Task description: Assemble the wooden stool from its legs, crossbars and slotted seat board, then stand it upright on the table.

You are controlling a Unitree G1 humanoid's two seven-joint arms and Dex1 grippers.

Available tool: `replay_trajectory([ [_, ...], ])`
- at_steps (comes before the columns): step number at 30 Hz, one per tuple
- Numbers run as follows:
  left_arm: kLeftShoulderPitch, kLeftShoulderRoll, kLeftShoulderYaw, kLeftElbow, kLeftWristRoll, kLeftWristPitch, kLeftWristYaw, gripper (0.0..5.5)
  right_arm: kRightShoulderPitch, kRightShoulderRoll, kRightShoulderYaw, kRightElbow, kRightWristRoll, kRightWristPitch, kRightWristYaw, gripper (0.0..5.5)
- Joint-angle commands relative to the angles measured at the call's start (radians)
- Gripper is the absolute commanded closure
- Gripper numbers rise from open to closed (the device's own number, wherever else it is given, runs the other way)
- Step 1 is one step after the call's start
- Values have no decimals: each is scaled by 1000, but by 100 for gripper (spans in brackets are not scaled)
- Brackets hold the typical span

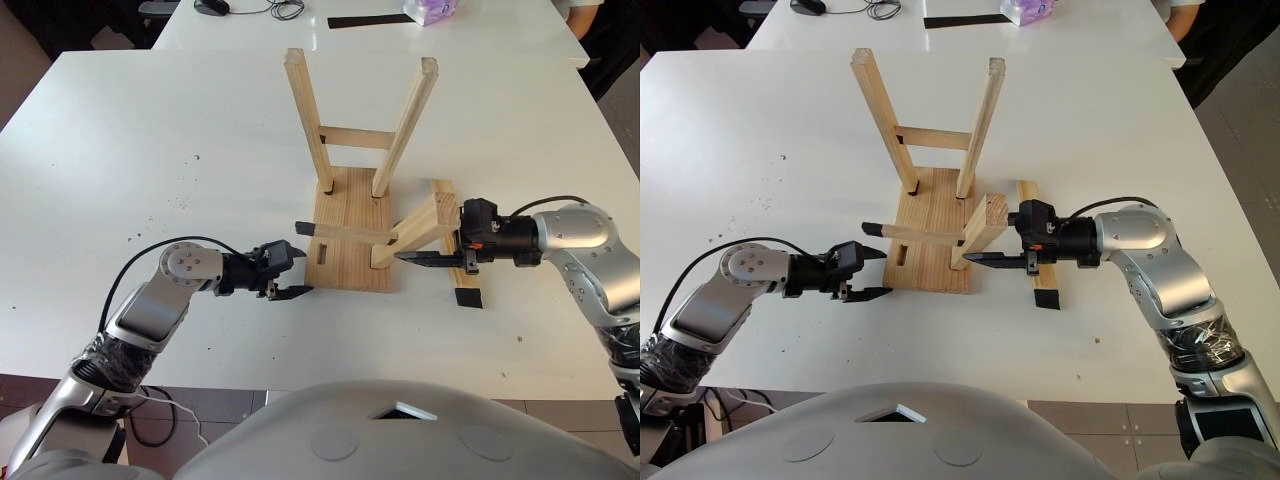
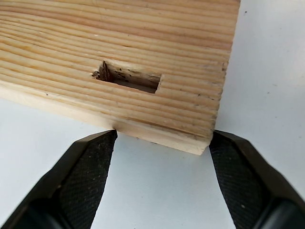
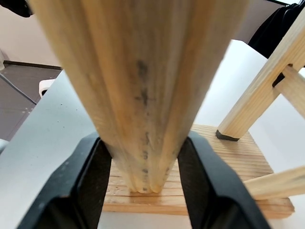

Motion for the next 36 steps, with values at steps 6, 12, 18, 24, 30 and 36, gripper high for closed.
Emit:
replay_trajectory([
  [6, -16, -39, 3, 1, 11, -1, 24, 204, -13, -37, 34, 7, 78, 285, 9, 350],
  [12, -17, -55, 8, 6, 19, -1, 31, 204, -6, -51, 45, 3, 10, 235, 8, 313],
  [18, -9, -60, 18, 20, 27, -11, 35, 204, -10, -47, 15, -12, -13, 228, -19, 230],
  [24, 15, -66, 25, 11, 25, -11, 61, 204, -17, -100, -70, -13, -61, 205, -35, 199],
  [30, 44, -78, 29, -10, 26, -5, 98, 204, 38, -170, -185, -55, -52, 187, -10, 199],
  [36, 80, -101, 30, -31, 28, 0, 136, 204, 91, -148, -274, -96, 30, 244, -21, 199],
])
